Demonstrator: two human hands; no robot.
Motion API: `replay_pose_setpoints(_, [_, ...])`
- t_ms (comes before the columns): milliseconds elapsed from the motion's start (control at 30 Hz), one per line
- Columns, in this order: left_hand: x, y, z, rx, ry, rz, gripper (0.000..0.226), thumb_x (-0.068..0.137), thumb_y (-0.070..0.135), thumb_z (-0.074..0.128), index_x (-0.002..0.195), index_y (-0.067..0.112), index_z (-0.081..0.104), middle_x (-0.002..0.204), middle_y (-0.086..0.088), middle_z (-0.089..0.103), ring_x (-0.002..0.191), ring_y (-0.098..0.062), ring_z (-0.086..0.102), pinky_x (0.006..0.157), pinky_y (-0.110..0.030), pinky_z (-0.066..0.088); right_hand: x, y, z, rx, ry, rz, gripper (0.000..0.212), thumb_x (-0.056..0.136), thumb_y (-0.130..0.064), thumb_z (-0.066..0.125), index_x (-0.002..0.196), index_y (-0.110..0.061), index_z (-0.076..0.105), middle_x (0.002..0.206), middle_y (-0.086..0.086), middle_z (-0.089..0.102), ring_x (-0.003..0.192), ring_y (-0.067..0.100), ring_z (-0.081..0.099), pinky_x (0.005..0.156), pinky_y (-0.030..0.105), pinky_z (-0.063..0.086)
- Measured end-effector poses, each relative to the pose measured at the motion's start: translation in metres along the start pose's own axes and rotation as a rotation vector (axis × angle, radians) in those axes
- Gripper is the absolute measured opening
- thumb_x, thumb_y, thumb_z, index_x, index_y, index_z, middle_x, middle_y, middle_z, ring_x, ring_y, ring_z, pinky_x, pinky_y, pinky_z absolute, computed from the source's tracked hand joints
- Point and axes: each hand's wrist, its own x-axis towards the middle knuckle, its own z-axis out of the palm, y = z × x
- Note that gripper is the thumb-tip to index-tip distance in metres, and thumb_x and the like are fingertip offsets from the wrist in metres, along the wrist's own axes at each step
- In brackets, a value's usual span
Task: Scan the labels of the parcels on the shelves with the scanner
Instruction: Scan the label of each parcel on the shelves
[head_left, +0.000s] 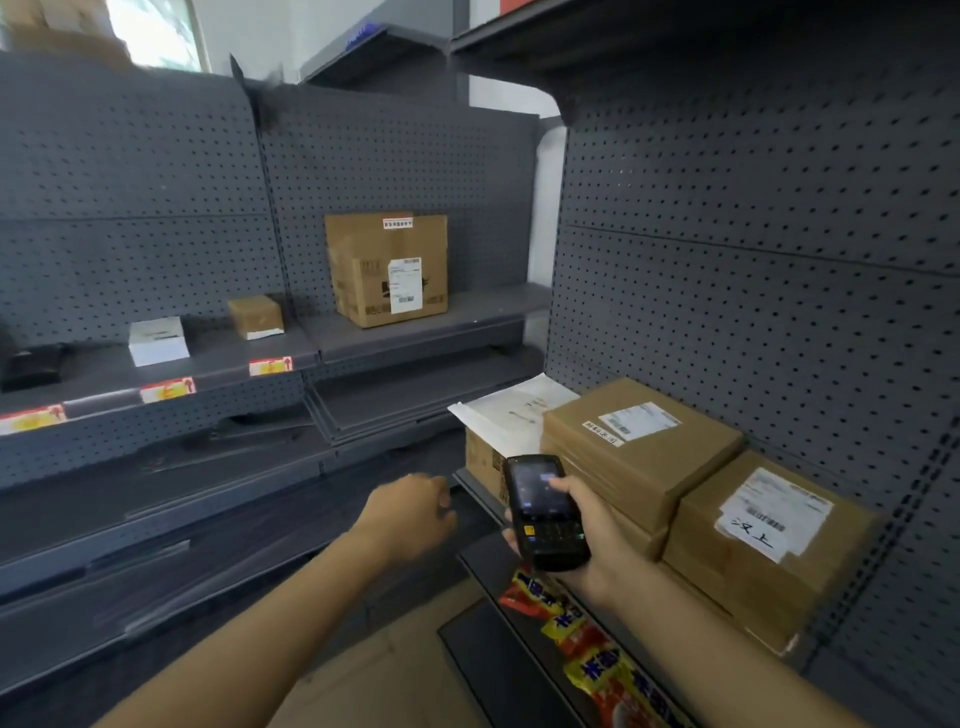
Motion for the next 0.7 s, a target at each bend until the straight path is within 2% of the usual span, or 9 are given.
replay_pose_setpoints(167, [0.058,0.020,0.004,0.006,-0.050,0.125,0.029,0.092,0.035,0.047,0.111,0.017,0.059,0.116,-0.003,0.062,0.104,-0.025,0.060,0.085,-0.035,0.049,0.028,-0.023,-0.016,0.079,0.125,-0.062,0.044,0.088,-0.025,0.059,0.121,0.005,0.058,0.092,0.025,0.062,0.070,0.035,0.063,0.057,0.037,0.059])
replay_pose_setpoints(300, [0.110,0.032,0.015,0.016,-0.114,0.227,0.032,0.090,0.035,0.049,0.115,0.018,0.059,0.117,-0.004,0.063,0.104,-0.026,0.061,0.085,-0.036,0.049,0.046,-0.038,-0.036,0.101,0.250,-0.117,0.038,0.087,-0.028,0.061,0.111,0.002,0.063,0.093,0.026,0.067,0.064,0.032,0.068,0.056,0.034,0.059])
replay_pose_setpoints(367, [0.138,0.042,0.018,0.037,-0.135,0.308,0.033,0.092,0.034,0.045,0.115,0.016,0.059,0.119,-0.005,0.061,0.107,-0.026,0.059,0.086,-0.036,0.049,0.053,-0.045,-0.045,0.088,0.319,-0.157,0.044,0.086,-0.032,0.062,0.117,-0.001,0.062,0.103,0.027,0.068,0.073,0.034,0.068,0.060,0.034,0.058])
replay_pose_setpoints(500, [0.186,0.069,0.021,0.000,-0.222,0.461,0.032,0.092,0.038,0.045,0.110,0.015,0.057,0.114,-0.005,0.061,0.105,-0.025,0.059,0.087,-0.035,0.048,0.054,-0.058,-0.059,0.159,0.444,-0.283,0.035,0.089,-0.029,0.060,0.113,-0.003,0.061,0.092,0.024,0.070,0.072,0.035,0.068,0.056,0.034,0.059])
replay_pose_setpoints(600, [0.215,0.093,0.029,-0.107,-0.263,0.604,0.041,0.081,0.048,0.041,0.095,0.013,0.059,0.097,-0.002,0.059,0.095,-0.024,0.061,0.083,-0.033,0.051,0.048,-0.061,-0.070,0.185,0.537,-0.391,0.036,0.090,-0.027,0.059,0.118,-0.006,0.060,0.095,0.023,0.071,0.076,0.036,0.070,0.068,0.040,0.058])
replay_pose_setpoints(700, [0.225,0.124,0.035,-0.178,-0.233,0.707,0.026,0.085,0.030,0.046,0.092,0.011,0.063,0.089,-0.005,0.063,0.082,-0.024,0.061,0.074,-0.035,0.054,0.038,-0.060,-0.086,0.213,0.668,-0.463,0.032,0.090,-0.026,0.059,0.116,-0.007,0.061,0.100,0.022,0.070,0.079,0.037,0.070,0.077,0.043,0.056])
